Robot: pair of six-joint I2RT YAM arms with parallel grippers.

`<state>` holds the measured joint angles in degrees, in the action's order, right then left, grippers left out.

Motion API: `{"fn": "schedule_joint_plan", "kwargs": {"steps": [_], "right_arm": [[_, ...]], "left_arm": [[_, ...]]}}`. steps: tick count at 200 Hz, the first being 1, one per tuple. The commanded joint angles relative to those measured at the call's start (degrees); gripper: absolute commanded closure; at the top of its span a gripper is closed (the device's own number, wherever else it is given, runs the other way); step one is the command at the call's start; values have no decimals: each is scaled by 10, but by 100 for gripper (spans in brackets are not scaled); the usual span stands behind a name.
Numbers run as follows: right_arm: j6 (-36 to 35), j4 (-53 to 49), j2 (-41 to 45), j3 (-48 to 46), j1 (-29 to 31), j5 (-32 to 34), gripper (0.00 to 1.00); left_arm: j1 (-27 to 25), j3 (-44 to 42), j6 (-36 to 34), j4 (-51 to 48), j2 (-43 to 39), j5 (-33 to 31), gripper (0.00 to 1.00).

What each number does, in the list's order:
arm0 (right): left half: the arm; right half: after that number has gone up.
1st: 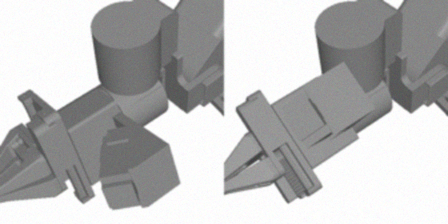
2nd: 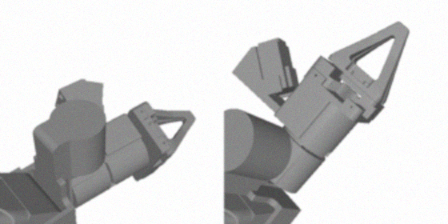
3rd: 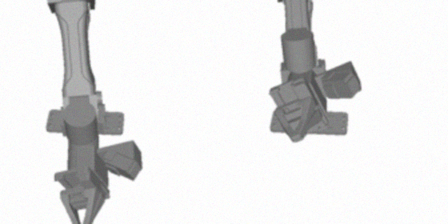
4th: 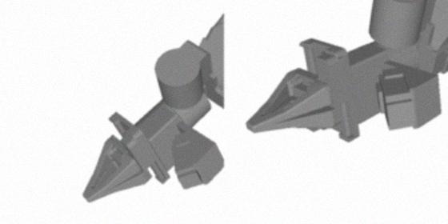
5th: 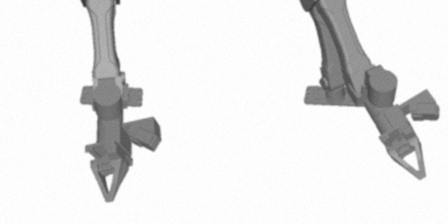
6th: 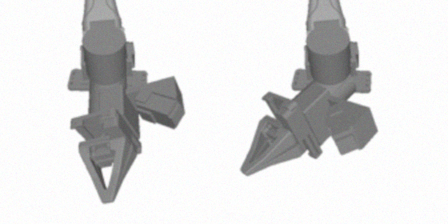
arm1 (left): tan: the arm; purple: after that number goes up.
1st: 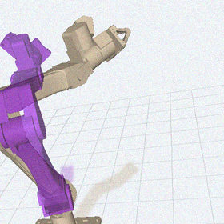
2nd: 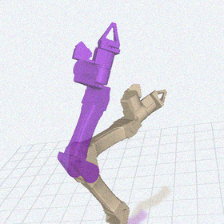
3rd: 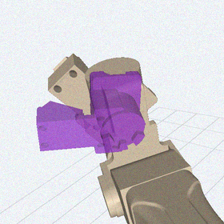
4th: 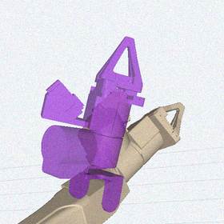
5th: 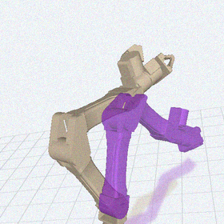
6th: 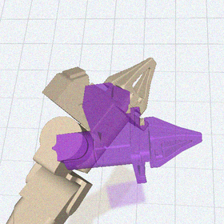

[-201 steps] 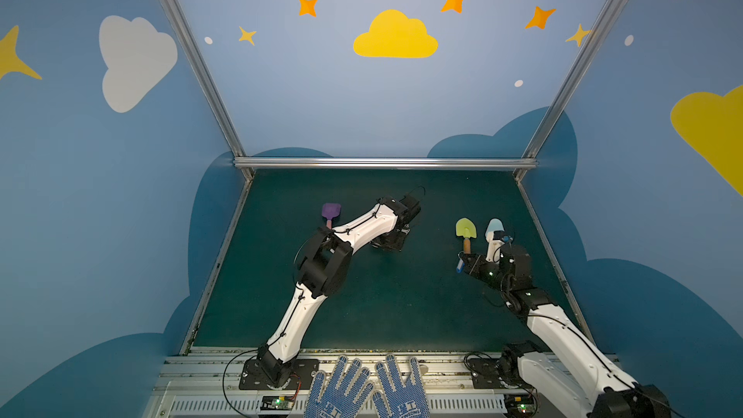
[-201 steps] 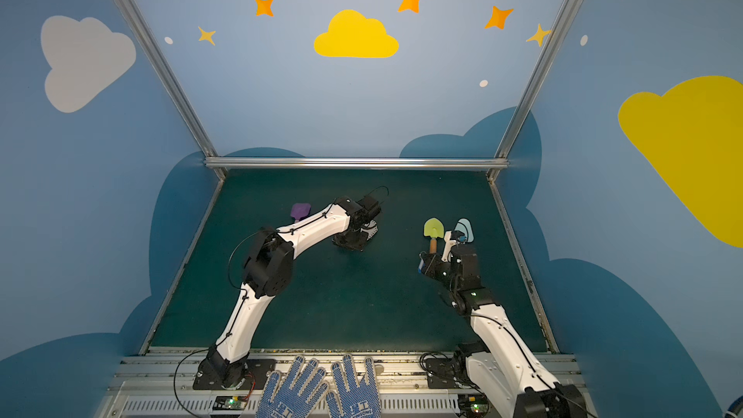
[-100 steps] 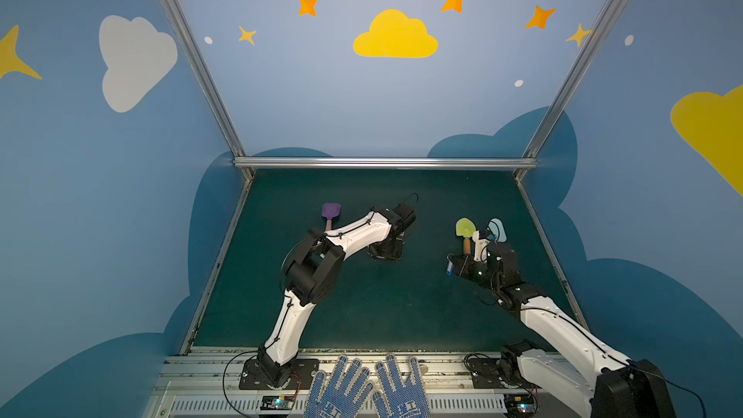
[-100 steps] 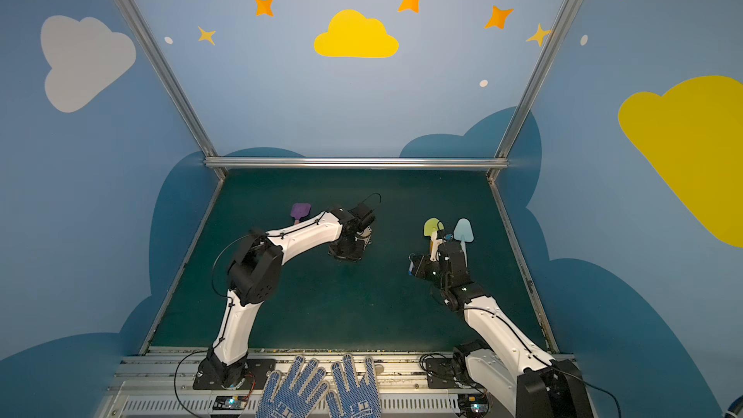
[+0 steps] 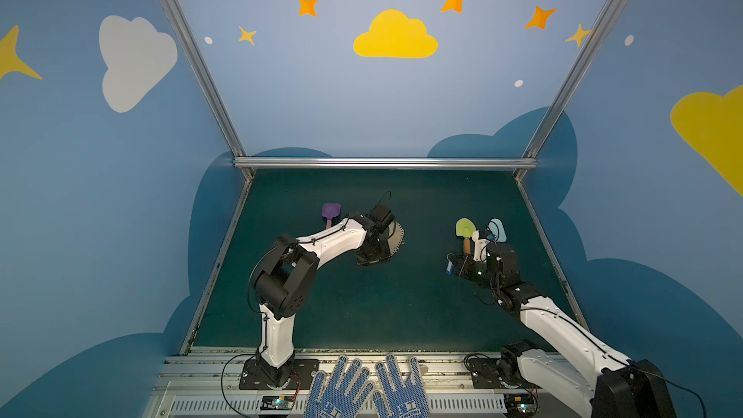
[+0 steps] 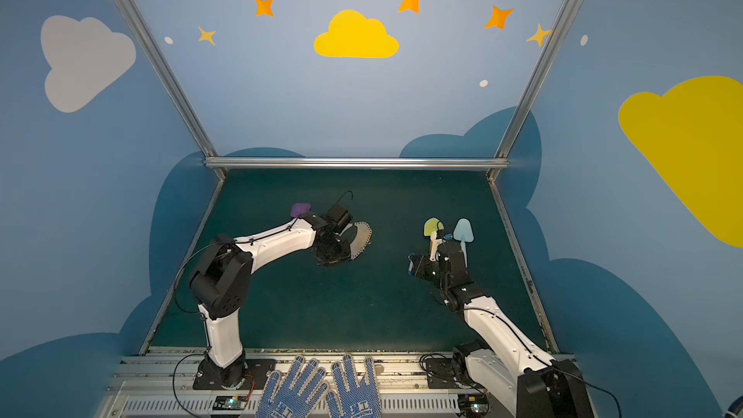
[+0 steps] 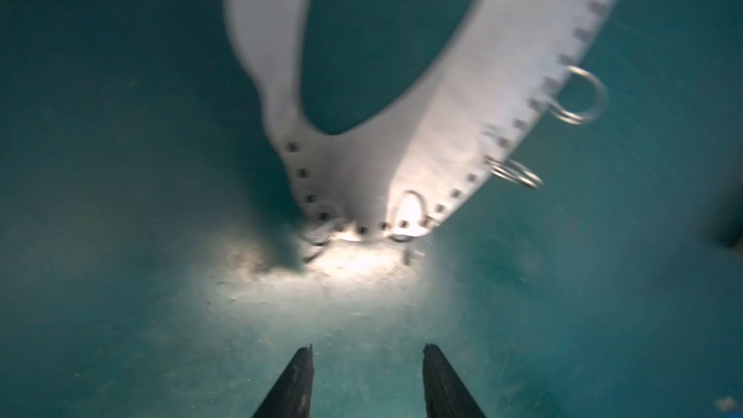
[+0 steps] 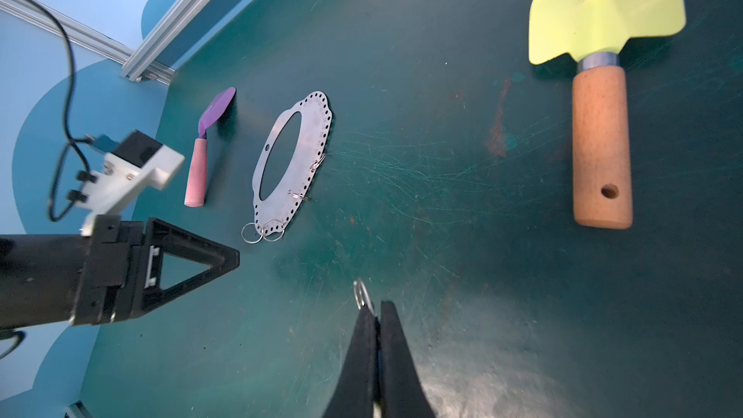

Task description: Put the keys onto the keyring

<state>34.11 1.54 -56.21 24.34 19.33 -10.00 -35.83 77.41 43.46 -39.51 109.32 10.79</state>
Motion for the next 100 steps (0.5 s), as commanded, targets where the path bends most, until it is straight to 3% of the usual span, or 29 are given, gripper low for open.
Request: {"fn": "schedule_joint_plan", "kwargs": {"steps": [1, 51, 100], "right_arm": [[-1, 15, 11, 13, 3, 3, 100], [1, 21, 9, 10, 4, 0, 100], [3, 17, 16, 10, 6, 1, 100]], "left_arm": [[8, -14, 49, 41, -26, -3, 52], [36, -10, -8, 71, -2, 35, 52], [45, 28, -37, 42, 34, 18, 56]]}}
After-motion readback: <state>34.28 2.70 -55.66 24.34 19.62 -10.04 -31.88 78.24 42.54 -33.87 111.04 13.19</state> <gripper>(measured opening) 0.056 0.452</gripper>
